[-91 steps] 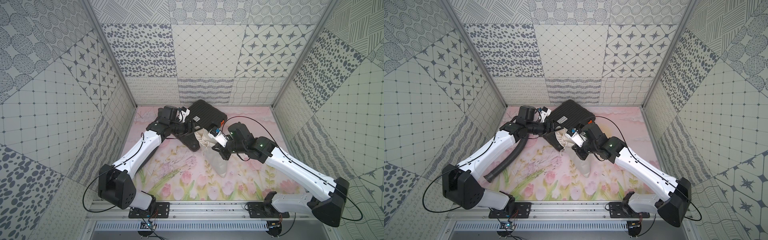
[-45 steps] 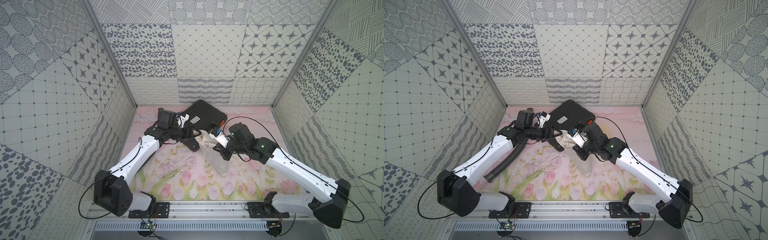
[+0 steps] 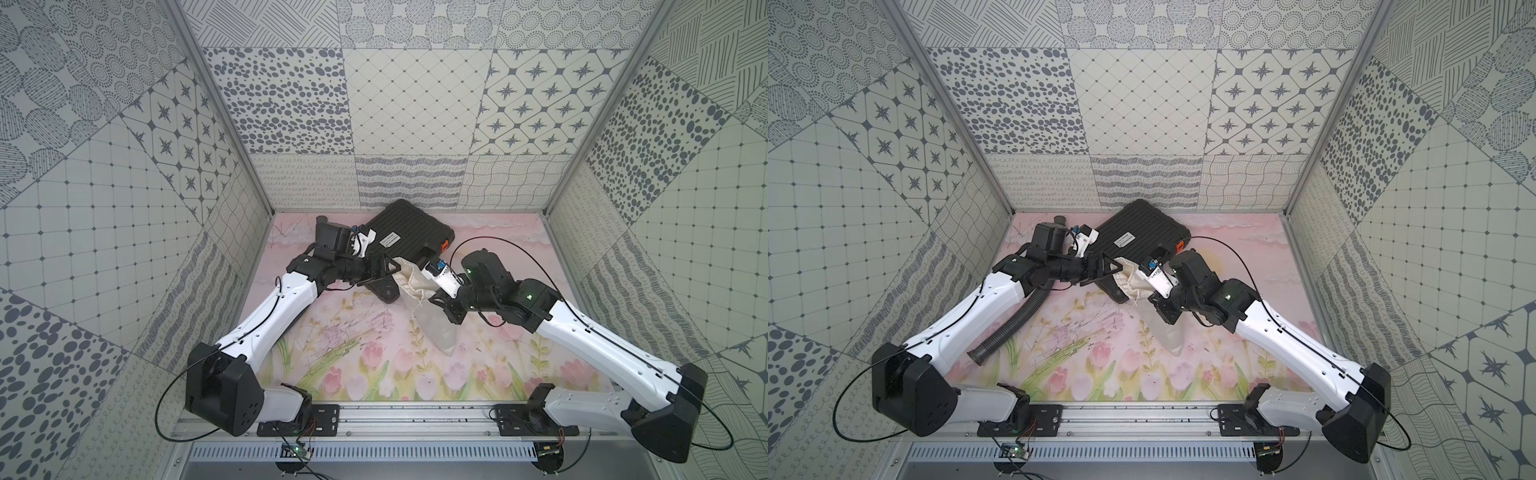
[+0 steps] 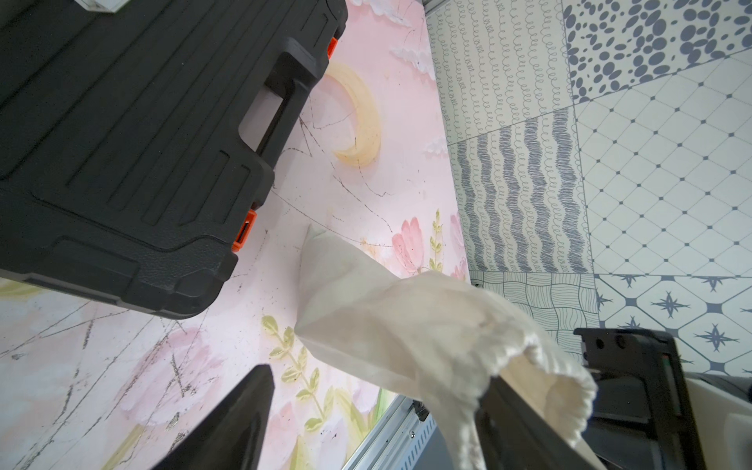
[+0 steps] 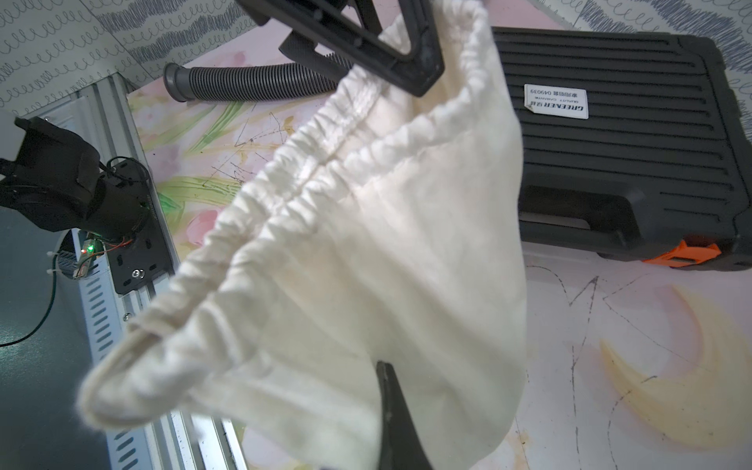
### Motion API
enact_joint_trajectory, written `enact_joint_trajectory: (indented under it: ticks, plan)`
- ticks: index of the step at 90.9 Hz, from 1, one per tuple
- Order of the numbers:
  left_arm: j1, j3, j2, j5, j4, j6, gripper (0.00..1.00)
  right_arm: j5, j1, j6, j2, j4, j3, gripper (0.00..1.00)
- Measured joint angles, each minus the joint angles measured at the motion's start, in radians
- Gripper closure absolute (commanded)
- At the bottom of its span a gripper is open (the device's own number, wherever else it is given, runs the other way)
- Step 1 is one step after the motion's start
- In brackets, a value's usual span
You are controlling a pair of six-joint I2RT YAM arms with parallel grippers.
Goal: Close the soil bag
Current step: Adjust the soil bag at the center of the board.
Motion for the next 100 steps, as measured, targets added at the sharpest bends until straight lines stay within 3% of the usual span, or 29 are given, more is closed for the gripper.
enact_joint_trajectory:
  ticks: [27, 37, 43, 50, 57, 82, 100]
  plan:
    - [-0.002, 0.086, 0.084, -0.037, -0.035, 0.034, 0.24, 0.000, 0.000, 0.004, -0.013, 0.000, -0.009, 1.00]
    - [-0.007, 0.120, 0.109, -0.040, -0.049, 0.044, 0.31, 0.000, 0.000, 0.004, -0.013, 0.000, -0.011, 1.00]
    - [-0.012, 0.142, 0.124, -0.040, -0.056, 0.054, 0.44, 0.003, -0.002, 0.004, -0.013, 0.002, -0.013, 1.00]
    - [-0.017, 0.159, 0.140, -0.039, -0.063, 0.062, 0.77, 0.008, -0.006, 0.004, -0.013, 0.004, -0.015, 1.00]
    - [-0.021, 0.170, 0.152, -0.039, -0.072, 0.065, 1.00, 0.019, -0.013, 0.005, -0.013, 0.008, -0.016, 1.00]
    - [-0.026, 0.223, 0.125, -0.067, -0.138, 0.061, 1.00, 0.097, -0.064, 0.027, -0.040, 0.036, -0.029, 1.00]
    - [-0.034, 0.287, 0.075, -0.079, -0.200, -0.002, 1.00, 0.044, -0.145, 0.043, -0.058, 0.098, -0.048, 1.00]
